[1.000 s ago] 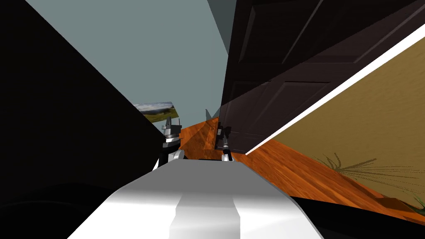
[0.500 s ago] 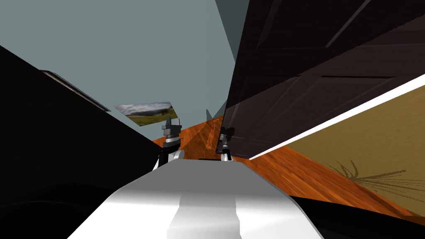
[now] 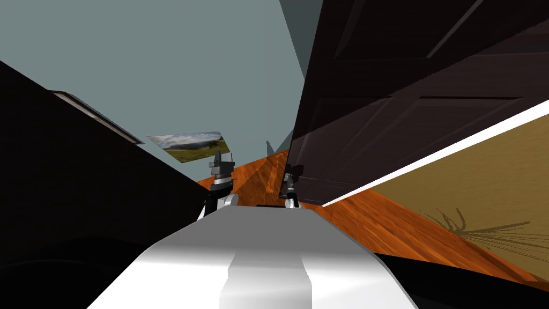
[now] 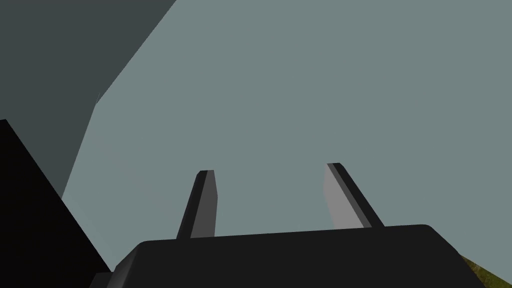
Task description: Push the door open
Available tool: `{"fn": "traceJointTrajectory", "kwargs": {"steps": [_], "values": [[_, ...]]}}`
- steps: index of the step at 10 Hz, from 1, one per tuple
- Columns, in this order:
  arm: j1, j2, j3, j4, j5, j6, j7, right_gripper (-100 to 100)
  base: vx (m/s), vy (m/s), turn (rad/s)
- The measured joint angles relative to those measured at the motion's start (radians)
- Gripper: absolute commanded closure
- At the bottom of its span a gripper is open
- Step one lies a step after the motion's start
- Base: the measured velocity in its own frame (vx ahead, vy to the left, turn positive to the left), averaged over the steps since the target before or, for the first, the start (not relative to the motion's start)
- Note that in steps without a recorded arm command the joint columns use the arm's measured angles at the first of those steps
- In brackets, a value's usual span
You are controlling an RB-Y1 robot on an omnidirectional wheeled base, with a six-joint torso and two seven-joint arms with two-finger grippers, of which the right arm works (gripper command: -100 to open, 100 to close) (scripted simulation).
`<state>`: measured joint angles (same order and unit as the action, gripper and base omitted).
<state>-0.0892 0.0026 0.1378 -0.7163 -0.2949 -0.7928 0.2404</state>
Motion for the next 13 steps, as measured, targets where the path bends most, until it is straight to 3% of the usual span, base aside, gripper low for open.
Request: {"fn": "traceJointTrajectory", "kwargs": {"steps": [2, 3, 4, 6, 8, 9, 13], "values": [[0.001, 0.000, 0.000, 0.001, 0.000, 0.001, 0.000, 100, 0.060, 0.024, -0.020], [0.037, -0.005, 0.001, -0.048, -0.001, 0.024, 0.008, 100, 0.136, 0.038, -0.063], [0.029, -0.009, -0.003, -0.033, -0.005, 0.024, 0.011, 100, 0.071, -0.004, -0.007], [-0.003, -0.012, -0.015, 0.026, -0.013, -0.016, 0.009, 100, 0.162, 0.032, -0.073], [-0.015, -0.023, -0.035, 0.043, -0.026, -0.026, 0.015, 100, 0.189, 0.039, -0.088], [-0.009, -0.030, -0.043, 0.028, -0.030, -0.025, 0.016, -100, 0.040, -0.058, -0.209], [0.008, -0.047, 0.007, 0.002, -0.004, -0.009, 0.000, -100, -0.076, -0.102, -0.248]]}}
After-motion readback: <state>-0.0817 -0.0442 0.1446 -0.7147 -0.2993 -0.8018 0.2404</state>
